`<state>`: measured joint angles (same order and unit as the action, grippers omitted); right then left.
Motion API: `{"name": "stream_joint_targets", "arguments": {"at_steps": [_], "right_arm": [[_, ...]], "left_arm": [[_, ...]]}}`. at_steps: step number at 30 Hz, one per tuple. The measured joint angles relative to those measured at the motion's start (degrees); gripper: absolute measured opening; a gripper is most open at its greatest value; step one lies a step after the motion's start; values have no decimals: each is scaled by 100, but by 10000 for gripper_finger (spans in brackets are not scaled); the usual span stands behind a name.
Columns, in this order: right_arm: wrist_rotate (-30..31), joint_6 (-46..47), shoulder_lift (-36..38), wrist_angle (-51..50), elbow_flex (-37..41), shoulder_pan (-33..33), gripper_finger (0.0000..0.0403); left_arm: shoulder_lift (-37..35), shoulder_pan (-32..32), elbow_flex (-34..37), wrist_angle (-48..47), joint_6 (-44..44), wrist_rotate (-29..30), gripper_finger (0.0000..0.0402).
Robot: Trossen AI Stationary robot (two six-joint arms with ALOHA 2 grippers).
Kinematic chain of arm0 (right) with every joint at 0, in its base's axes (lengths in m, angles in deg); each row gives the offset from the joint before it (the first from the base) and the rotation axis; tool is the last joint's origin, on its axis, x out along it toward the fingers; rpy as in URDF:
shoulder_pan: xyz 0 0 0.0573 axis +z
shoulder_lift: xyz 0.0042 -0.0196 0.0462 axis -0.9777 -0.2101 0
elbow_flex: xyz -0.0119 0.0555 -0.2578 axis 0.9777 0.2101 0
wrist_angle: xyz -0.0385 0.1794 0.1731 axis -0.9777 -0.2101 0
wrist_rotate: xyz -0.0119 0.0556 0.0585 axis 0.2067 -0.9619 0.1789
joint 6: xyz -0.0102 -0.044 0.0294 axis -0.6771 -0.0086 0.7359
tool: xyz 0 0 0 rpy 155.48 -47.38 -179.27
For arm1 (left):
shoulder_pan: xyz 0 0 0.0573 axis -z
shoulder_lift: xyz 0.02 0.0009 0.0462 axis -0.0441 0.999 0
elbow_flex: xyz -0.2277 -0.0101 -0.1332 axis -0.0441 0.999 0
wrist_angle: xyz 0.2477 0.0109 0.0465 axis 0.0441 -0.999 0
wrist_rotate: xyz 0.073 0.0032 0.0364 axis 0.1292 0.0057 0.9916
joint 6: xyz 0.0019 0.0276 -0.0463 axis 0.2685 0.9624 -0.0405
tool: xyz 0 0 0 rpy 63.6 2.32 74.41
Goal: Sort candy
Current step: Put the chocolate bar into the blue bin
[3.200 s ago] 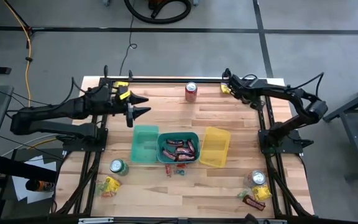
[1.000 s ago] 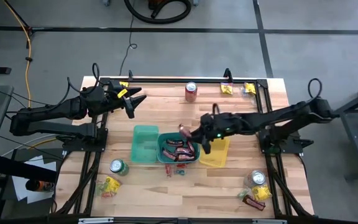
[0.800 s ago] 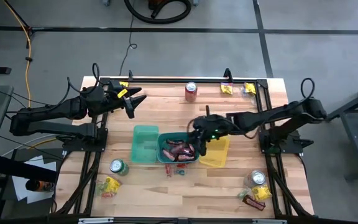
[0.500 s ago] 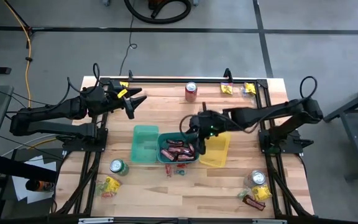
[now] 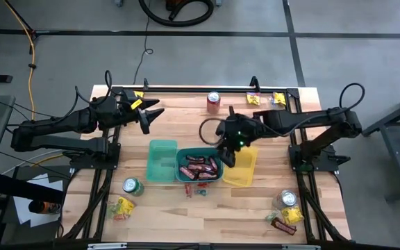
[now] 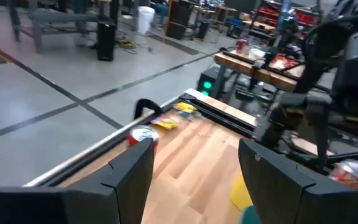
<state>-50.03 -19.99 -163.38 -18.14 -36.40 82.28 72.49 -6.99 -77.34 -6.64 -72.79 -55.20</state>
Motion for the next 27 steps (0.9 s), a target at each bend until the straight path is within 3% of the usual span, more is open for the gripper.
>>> {"name": "stream_joint_targets", "arguments": {"at_steps": [5, 9, 22, 27], "right_arm": [[-914, 1175, -2, -841, 0, 660, 204], [-1042, 1772, -2, -1294, 0, 1559, 204], [691, 4221, -141, -1473, 0, 4761, 204], [831, 4728, -688, -1474, 0, 5629, 204]], "left_arm": [[0, 4, 0, 53, -154, -493, 222], [0, 4, 0, 54, -410, -571, 222], [1, 4, 0, 46, 41, -531, 222], [39, 4, 0, 33, -162, -527, 222]]}}
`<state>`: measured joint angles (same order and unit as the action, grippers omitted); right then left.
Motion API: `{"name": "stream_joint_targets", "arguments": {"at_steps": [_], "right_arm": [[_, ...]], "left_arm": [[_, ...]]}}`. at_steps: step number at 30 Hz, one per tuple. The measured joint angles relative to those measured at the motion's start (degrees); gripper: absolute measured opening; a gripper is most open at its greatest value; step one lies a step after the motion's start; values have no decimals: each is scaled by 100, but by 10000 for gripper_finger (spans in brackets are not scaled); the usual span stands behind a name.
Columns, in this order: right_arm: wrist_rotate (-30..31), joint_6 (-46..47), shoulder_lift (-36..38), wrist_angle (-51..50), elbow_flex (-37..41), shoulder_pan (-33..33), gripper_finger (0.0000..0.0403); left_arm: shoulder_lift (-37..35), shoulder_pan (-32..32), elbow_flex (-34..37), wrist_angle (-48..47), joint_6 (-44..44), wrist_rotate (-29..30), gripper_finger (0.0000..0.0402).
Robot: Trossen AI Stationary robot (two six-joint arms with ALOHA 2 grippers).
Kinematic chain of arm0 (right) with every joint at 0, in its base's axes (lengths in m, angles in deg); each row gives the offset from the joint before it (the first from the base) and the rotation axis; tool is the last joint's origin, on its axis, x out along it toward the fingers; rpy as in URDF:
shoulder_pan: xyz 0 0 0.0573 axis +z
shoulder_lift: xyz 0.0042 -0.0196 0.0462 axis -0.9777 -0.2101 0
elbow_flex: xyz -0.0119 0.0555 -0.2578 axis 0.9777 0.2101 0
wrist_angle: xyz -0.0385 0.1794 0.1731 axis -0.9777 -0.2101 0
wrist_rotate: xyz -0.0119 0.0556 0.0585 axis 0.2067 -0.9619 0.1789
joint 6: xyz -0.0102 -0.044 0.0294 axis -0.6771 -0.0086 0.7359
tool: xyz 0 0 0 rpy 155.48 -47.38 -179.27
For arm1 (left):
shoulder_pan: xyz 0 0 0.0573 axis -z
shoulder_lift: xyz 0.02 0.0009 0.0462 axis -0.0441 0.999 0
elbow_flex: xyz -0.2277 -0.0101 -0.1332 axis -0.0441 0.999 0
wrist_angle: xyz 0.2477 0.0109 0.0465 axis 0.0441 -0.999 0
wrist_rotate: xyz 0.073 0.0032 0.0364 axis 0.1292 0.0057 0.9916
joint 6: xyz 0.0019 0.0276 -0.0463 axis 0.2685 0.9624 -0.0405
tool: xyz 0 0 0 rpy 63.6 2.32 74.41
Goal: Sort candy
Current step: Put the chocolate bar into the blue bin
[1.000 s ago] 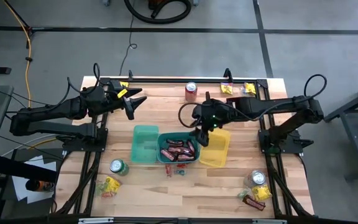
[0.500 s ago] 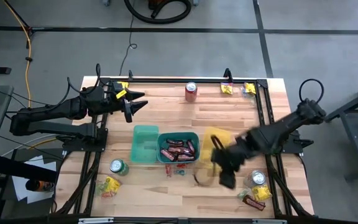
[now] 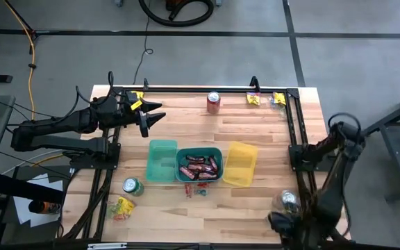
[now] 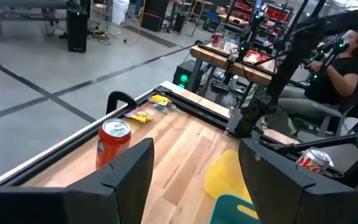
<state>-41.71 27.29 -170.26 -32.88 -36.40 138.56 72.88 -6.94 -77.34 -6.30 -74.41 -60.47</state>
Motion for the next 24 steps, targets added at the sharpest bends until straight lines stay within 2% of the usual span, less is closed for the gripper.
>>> {"name": "stream_joint_targets", "arguments": {"at_steps": [7, 13, 19, 24], "right_arm": [[-659, 384, -953, -209, 2, 415, 204], [-663, 1056, -1572, -594, 4, 318, 204], [-1263, 1170, -2080, -607, 4, 190, 204], [-1331, 1562, -2218, -655, 4, 149, 204]], "left_arm": [[143, 0, 0, 14, 0, 0, 222], [328, 0, 0, -12, 2, 0, 222], [478, 0, 0, -40, 2, 0, 222], [507, 0, 0, -34, 2, 0, 222]]}}
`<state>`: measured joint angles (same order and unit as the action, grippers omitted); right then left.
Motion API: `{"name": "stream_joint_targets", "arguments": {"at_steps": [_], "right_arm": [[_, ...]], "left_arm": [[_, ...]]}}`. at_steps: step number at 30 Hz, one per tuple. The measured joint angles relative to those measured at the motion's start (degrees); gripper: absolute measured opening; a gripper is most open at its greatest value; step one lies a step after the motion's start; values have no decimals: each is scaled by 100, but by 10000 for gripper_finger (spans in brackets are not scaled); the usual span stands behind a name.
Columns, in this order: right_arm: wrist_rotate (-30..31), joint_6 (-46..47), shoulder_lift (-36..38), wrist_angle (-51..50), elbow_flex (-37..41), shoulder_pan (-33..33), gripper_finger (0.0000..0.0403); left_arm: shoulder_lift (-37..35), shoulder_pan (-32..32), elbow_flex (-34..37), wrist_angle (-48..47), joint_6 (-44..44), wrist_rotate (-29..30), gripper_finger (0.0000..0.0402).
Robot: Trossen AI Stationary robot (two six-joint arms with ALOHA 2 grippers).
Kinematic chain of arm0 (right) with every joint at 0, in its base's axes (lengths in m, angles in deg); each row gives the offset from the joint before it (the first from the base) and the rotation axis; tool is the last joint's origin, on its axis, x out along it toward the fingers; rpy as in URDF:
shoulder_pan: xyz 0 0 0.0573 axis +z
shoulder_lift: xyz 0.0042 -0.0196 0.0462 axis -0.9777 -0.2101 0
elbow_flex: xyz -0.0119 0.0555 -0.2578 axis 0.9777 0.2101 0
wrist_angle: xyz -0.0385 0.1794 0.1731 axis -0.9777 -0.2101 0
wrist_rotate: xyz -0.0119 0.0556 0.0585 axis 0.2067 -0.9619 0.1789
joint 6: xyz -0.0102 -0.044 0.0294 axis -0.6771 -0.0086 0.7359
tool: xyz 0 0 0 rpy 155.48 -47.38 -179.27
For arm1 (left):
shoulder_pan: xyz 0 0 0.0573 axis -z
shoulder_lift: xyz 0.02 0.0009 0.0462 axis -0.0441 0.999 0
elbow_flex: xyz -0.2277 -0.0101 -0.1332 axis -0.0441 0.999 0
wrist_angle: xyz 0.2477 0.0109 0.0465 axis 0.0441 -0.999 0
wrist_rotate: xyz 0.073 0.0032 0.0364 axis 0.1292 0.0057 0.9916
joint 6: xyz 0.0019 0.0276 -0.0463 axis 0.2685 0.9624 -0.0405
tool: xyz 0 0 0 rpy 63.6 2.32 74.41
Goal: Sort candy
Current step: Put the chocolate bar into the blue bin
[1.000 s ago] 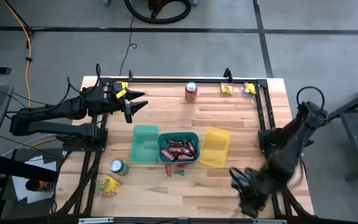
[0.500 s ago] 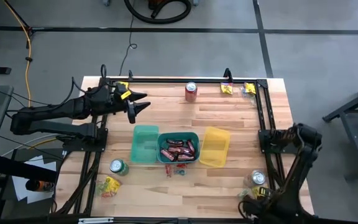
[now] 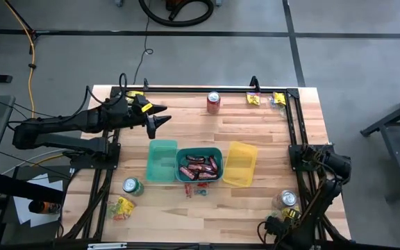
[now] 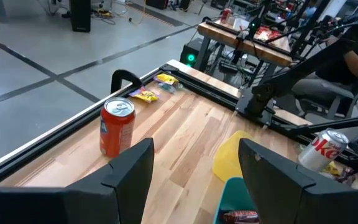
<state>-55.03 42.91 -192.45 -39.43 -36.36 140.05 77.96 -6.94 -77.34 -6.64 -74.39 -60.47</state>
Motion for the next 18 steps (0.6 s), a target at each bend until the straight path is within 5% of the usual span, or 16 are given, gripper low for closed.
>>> {"name": "stream_joint_targets", "arguments": {"at_steps": [10, 18], "right_arm": [[14, 554, -32, -251, 0, 4, 188], [93, 536, -73, -175, 0, 5, 16]], "left_arm": [[-1, 0, 0, 1, 0, 0, 222], [-1, 0, 0, 1, 0, 0, 222]]}}
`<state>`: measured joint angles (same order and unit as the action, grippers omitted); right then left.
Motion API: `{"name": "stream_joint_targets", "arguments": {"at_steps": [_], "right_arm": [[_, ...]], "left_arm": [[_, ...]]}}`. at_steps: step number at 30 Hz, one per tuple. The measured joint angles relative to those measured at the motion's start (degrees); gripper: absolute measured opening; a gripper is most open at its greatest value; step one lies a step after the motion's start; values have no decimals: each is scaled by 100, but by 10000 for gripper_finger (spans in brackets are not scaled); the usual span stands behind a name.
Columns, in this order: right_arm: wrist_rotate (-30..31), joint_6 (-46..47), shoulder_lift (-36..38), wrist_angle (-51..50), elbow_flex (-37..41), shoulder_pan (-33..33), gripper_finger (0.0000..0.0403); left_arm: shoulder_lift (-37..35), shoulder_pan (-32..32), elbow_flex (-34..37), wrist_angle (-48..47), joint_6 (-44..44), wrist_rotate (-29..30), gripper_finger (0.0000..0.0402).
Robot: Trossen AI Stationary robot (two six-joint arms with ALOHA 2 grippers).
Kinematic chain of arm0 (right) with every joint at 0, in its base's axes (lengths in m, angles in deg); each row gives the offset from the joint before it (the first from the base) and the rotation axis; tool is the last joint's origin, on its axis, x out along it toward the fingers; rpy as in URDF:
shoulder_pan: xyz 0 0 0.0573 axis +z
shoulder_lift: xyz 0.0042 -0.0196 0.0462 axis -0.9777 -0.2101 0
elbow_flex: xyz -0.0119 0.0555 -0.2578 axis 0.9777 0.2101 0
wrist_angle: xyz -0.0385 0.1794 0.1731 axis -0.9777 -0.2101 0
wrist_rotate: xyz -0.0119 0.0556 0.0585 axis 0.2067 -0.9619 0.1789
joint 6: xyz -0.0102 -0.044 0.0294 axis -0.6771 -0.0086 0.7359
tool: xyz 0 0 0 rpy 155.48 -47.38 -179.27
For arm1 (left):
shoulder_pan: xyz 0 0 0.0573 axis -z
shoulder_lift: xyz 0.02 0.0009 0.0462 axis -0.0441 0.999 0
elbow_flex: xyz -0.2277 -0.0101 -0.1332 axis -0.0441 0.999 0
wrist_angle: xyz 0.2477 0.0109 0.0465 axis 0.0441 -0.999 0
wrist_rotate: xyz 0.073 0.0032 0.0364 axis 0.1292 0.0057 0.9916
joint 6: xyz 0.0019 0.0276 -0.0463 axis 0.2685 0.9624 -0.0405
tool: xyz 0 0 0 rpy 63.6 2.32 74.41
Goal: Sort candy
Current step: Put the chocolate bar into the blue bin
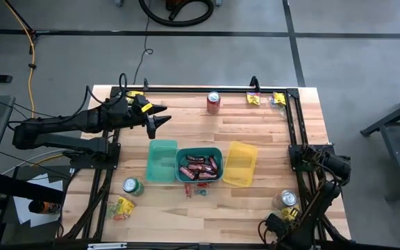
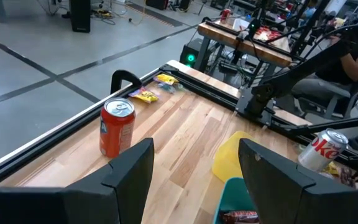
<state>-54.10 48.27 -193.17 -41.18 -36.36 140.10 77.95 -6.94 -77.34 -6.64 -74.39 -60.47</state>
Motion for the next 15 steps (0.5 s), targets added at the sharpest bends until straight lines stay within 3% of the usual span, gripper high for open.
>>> {"name": "stream_joint_targets", "arguments": {"at_steps": [7, 10, 15], "right_arm": [[202, -293, 85, -5, -352, 1, 3], [685, -496, 257, -392, -771, -2, 1], [2001, -1155, 687, -906, -1418, -44, 1]], "left_arm": [[0, 0, 0, 0, 0, -2, 222], [-2, 0, 0, 2, 0, -2, 222], [-2, 2, 0, 4, 0, -1, 222]]}}
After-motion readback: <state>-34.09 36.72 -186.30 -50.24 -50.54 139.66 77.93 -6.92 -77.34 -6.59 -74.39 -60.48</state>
